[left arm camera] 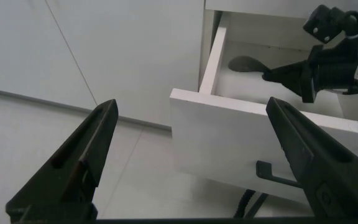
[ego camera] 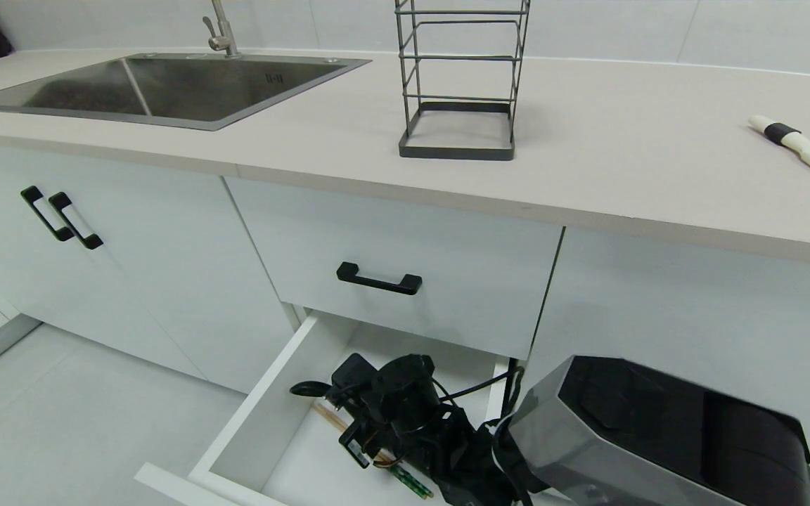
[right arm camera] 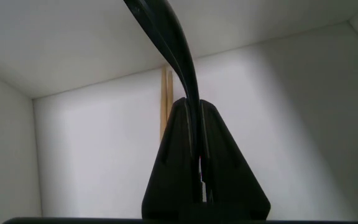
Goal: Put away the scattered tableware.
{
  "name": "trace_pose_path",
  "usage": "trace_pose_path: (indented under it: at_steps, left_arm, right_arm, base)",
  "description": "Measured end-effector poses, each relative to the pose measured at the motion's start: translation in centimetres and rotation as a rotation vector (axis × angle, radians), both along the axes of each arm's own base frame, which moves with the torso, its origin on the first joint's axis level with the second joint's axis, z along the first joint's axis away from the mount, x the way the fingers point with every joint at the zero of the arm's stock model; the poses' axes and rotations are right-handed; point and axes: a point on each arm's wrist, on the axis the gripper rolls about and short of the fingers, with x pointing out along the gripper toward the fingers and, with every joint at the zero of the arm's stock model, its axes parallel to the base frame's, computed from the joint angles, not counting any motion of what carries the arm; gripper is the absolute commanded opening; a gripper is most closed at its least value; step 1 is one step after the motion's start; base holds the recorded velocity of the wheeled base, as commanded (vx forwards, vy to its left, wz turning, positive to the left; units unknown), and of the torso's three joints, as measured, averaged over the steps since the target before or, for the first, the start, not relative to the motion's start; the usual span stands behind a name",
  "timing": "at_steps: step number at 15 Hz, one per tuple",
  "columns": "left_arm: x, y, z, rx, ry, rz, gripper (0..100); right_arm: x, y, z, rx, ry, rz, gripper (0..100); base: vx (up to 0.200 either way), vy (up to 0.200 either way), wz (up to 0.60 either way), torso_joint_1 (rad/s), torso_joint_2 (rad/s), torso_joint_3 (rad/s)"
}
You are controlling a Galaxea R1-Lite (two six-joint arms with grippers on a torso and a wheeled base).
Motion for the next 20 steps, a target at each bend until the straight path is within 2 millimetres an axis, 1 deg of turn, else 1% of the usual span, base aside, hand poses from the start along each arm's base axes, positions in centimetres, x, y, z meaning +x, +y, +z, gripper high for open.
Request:
trace_pose_path:
  at_steps: [7,12,15,16,20]
  left_arm:
    - [0.0,0.0,0.0,0.000,0.000,-0.001,100]
    - [0.0,0.0,0.0,0.000,0.000,0.000,100]
    - [0.0,0.0,0.0,0.000,0.000,-0.001,100]
    - [0.0,0.0,0.0,0.000,0.000,0.000,100]
    - [0.0,0.0,0.0,0.000,0.000,0.000,100]
  right_arm:
    - [0.3,0.4,-1.7,-0.017,0.012,-0.001,0]
    - [0.3,0.4,-2.2,-0.025,0.016,0.008,0]
    - [0.2,0.4,-2.4,-0.033,0.014,0.041,0]
    - [0.2,0.4,-2.5,-0.035,0.014,0.044,100]
    - [0.3,0.6,-2.3,-0.028,0.005,0.051,100]
  base:
    - [0.000,0.000,0.00,0.000,0.00,0.000]
    - [0.000,0.000,0.00,0.000,0.00,0.000]
    - [0.000,0.000,0.00,0.000,0.00,0.000]
    - [0.000,0.000,0.00,0.000,0.00,0.000]
    - [0.000,0.000,0.00,0.000,0.00,0.000]
